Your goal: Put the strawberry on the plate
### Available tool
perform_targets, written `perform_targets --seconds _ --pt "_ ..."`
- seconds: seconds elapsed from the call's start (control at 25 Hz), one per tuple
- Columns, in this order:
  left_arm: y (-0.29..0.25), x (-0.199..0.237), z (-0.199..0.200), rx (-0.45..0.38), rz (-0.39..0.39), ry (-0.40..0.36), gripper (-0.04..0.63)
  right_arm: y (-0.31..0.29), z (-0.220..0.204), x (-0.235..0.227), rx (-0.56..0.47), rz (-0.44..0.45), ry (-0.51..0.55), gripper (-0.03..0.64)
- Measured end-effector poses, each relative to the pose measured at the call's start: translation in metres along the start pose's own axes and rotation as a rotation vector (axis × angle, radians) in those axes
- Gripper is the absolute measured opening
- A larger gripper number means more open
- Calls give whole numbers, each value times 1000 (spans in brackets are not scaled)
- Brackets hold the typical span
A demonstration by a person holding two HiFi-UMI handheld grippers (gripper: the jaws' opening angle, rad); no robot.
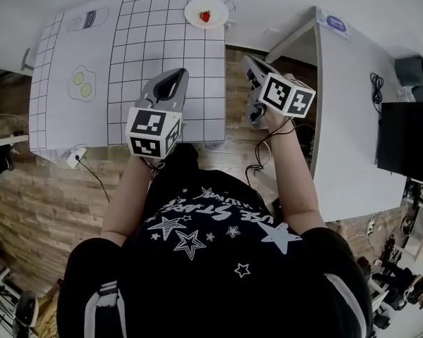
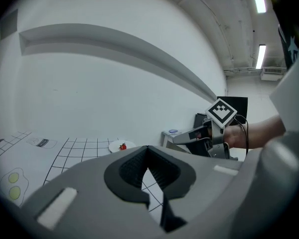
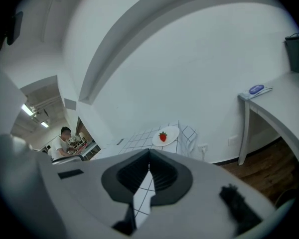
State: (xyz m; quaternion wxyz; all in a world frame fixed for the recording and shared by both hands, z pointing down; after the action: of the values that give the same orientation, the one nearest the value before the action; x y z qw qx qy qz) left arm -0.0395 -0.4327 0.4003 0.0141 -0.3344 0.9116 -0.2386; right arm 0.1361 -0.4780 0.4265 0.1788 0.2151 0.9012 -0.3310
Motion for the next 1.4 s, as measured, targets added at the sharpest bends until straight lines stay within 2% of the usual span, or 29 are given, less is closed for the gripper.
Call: perform_targets --seconds 0.16,0.4,0.76,0.96,1.28,1.4 --pt "25 -21 -8 -8 8 2 7 24 -25 11 2 23 -11 14" --pt "70 -49 -17 -60 66 13 7 71 -49 42 -31 93 77 14" --pt "152 -107 -63 -68 131 16 7 150 -114 70 -53 142 112 14" --pt "196 -136 -60 -113 178 16 8 190 -134 88 -55 184 153 14" --pt "264 -169 -57 -181 241 30 8 209 -172 118 4 257 197 14" --pt "291 -178 -74 -198 262 26 8 217 -192 133 0 273 225 14"
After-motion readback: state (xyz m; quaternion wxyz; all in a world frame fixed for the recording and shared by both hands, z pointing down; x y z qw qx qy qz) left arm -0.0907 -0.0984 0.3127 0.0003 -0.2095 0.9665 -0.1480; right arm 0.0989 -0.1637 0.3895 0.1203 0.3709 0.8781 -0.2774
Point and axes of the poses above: the fingertips, and each gripper's own axes: y backward along the fingers, x to its left, z out of its top, the point moved 2 cm from there along y, backward along the fingers, and after that the axes turned 9 degrees about x, right-handed, at the moved point
